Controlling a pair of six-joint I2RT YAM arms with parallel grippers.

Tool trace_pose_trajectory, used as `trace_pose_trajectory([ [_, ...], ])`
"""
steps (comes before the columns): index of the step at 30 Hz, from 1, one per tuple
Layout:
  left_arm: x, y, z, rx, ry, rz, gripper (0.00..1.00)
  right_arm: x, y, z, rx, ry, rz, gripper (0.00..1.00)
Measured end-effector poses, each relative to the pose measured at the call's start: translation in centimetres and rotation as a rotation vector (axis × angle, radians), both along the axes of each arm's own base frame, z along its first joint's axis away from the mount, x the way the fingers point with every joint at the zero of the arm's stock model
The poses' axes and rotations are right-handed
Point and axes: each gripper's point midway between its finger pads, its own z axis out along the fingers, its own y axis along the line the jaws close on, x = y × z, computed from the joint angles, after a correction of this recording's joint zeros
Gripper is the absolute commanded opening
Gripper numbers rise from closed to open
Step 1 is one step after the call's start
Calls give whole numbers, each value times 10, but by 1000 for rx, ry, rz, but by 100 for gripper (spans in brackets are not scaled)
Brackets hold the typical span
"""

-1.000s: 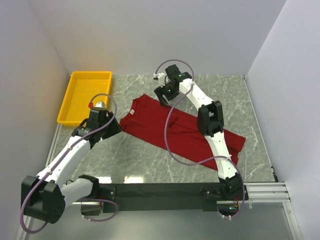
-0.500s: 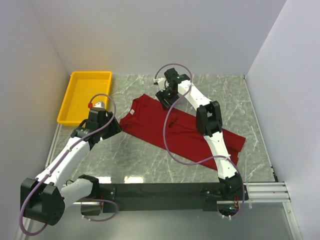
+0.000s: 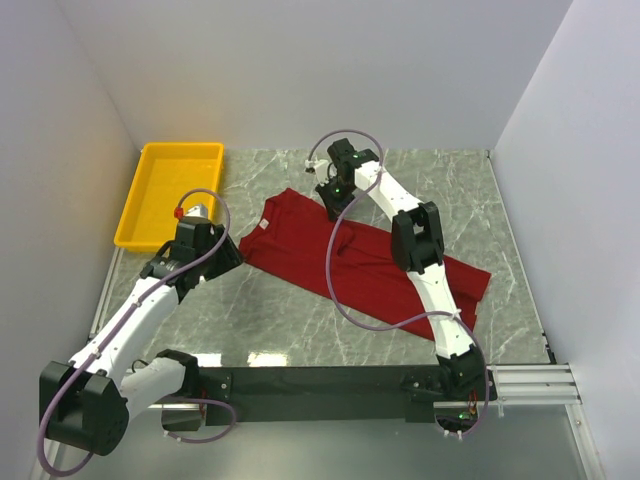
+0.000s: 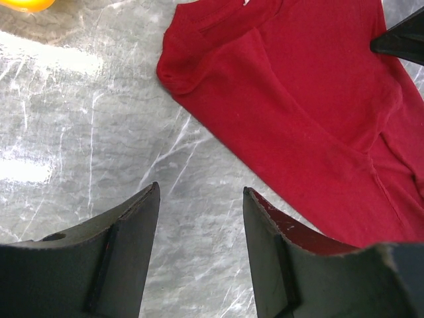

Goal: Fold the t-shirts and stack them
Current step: Fold the tshirt

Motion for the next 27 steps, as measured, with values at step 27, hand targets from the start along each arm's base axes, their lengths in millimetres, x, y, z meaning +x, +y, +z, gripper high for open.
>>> trace_pose_trajectory([
  [27, 26, -27, -28, -70, 66, -72, 57, 116, -165, 5, 53, -112, -837, 30],
])
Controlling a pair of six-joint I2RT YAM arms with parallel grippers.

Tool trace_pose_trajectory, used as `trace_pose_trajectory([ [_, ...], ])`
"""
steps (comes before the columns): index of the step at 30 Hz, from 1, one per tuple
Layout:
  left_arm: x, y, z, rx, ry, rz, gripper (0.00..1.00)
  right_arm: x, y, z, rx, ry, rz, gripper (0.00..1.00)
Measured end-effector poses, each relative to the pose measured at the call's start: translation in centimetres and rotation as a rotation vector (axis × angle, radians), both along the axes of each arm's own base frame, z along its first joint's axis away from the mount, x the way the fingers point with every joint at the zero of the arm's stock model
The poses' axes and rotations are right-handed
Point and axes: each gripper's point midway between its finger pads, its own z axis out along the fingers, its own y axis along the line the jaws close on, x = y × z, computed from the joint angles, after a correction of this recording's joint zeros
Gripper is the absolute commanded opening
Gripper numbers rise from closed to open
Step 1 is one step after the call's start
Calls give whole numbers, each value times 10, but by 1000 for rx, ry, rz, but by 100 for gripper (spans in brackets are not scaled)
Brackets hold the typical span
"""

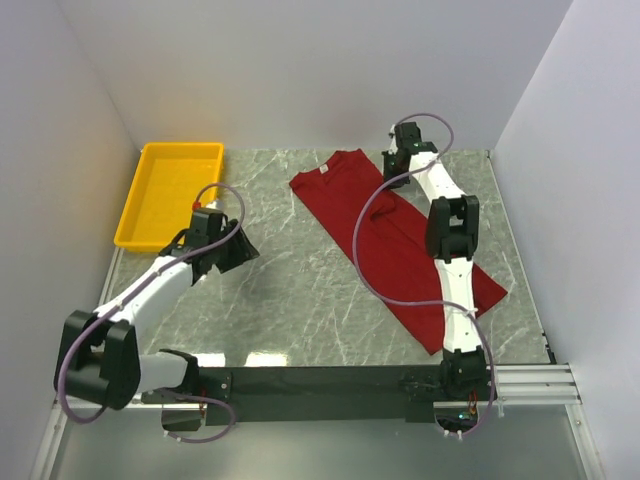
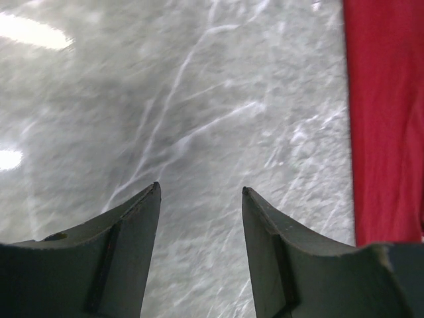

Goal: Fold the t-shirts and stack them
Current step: Fold the tshirt

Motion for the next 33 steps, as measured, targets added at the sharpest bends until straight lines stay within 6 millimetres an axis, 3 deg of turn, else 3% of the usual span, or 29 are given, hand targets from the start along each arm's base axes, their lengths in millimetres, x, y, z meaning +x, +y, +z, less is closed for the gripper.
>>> trace_pose_trajectory([
  [1, 3, -2, 0, -8, -2, -6, 57, 1, -5, 0, 3, 0, -8, 46],
  [4, 16, -13, -1, -43, -8, -31, 57, -4, -18, 7, 10, -9, -3, 65],
  [8, 46, -32, 0, -109, -15, -44, 56, -23, -40, 38, 0, -40, 17, 71],
  [12, 84, -48, -3, -166, -13, -20, 51, -42, -53, 99, 14, -150, 104, 72],
  [14, 109, -57, -7, -197, -8, 9, 48, -58, -55, 129, 29, -212, 167, 72],
  [16, 135, -68, -12, -232, -9, 39, 47, -81, -51, 146, 43, -252, 236, 72],
  [19, 163, -83, -28, -262, 12, 82, 46, -118, -41, 150, 67, -260, 321, 72],
  [25, 198, -110, -59, -313, 50, 148, 45, -178, -37, 118, 124, -177, 381, 72],
  [29, 225, -123, -56, -355, 24, 173, 45, -193, -47, 109, 135, -155, 360, 72],
  [33, 245, -133, -57, -394, 9, 192, 42, -196, -56, 116, 140, -178, 339, 72],
])
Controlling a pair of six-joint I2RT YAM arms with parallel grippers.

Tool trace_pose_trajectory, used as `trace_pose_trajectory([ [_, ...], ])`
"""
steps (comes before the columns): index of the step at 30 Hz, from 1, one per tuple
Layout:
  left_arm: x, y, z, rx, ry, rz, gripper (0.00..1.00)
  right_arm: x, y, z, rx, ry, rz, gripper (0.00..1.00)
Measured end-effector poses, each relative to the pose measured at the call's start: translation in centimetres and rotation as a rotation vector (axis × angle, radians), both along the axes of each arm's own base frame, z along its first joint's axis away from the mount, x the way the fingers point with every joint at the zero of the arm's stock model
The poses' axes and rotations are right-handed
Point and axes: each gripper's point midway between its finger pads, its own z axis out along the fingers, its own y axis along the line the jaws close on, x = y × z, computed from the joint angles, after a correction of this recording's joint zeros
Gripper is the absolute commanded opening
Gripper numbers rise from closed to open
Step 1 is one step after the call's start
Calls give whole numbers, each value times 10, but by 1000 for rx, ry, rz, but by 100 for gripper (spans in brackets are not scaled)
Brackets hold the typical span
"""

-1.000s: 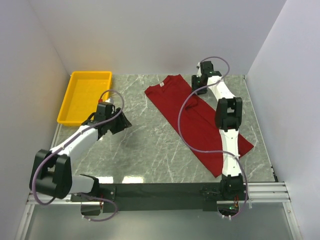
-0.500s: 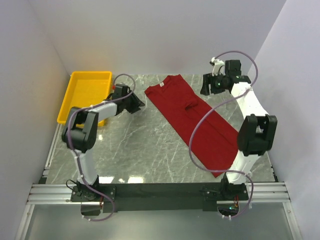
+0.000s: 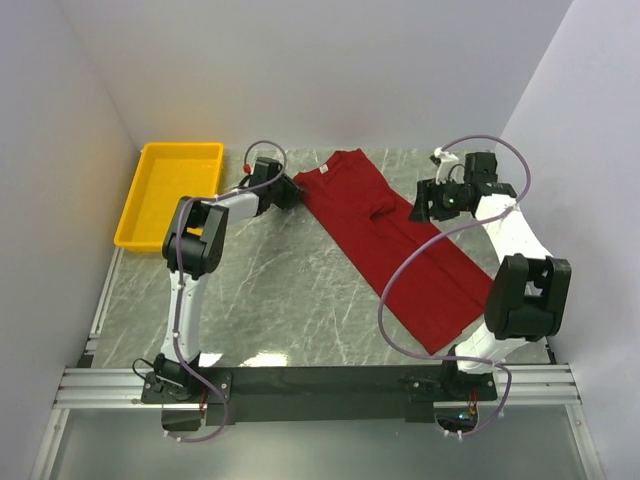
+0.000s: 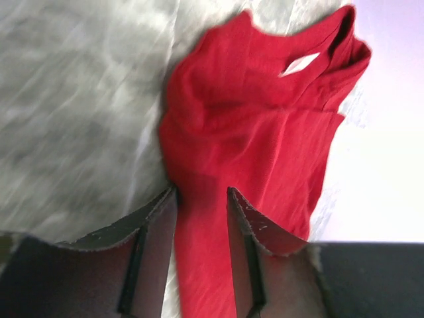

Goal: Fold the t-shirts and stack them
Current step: Fold the tshirt

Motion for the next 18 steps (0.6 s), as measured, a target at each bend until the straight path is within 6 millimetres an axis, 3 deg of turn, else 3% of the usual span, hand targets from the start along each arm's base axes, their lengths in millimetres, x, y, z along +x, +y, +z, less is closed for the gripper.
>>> trace_pose_trajectory([
  [3, 9, -6, -2, -13, 2, 8, 35, -1, -6, 8, 10, -22, -17, 72],
  [6, 9, -9, -6, -7, 20, 17, 13, 0, -9, 15, 17, -44, -30, 73],
  [7, 7, -9, -9, -6, 28, 18, 1, 1, -9, 17, 21, -48, -31, 73],
  [14, 4, -5, -8, 50, 17, -4, 1, 2, -8, 19, 35, -54, -27, 73],
  [18, -19, 16, -10, 134, 38, -29, 1, 1, -6, 18, 43, -52, -21, 74],
])
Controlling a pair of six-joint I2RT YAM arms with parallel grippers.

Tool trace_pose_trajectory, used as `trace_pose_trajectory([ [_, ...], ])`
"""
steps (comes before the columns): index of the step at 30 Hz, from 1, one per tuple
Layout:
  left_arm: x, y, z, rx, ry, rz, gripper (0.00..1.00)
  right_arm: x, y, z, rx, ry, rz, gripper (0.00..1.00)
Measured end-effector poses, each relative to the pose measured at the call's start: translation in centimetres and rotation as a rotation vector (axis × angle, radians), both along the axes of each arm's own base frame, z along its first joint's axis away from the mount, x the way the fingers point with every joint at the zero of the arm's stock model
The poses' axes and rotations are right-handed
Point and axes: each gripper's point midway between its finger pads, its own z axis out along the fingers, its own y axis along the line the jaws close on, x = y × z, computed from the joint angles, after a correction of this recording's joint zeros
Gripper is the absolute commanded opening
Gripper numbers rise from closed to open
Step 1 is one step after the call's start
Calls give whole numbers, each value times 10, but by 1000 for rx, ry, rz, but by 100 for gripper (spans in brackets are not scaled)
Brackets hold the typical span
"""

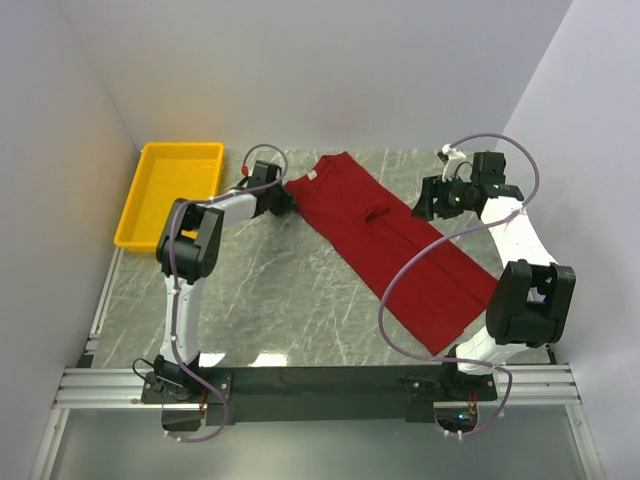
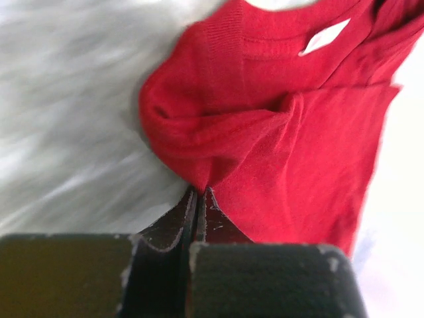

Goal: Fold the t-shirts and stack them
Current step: Fold the tshirt

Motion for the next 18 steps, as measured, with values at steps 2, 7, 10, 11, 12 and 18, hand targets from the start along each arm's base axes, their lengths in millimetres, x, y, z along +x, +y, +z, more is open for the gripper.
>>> trace_pose_trajectory([
  [2, -15, 14, -1, 40, 21, -8, 1, -1, 1, -2, 7, 2, 5, 75],
  [7, -51, 43, -3, 106, 58, -34, 8, -8, 4, -13, 20, 32, 16, 75],
  [10, -69, 49, -1, 129, 61, -62, 28, -11, 6, -16, 24, 39, 29, 76],
  [11, -76, 51, -1, 142, 62, -75, 35, -11, 6, -17, 24, 39, 35, 76],
  [12, -83, 54, 2, 152, 58, -87, 39, -12, 7, -19, 23, 42, 40, 76],
  [18, -89, 69, 66, 229, -73, -124, 45, -22, 13, -32, 30, 76, 63, 76],
])
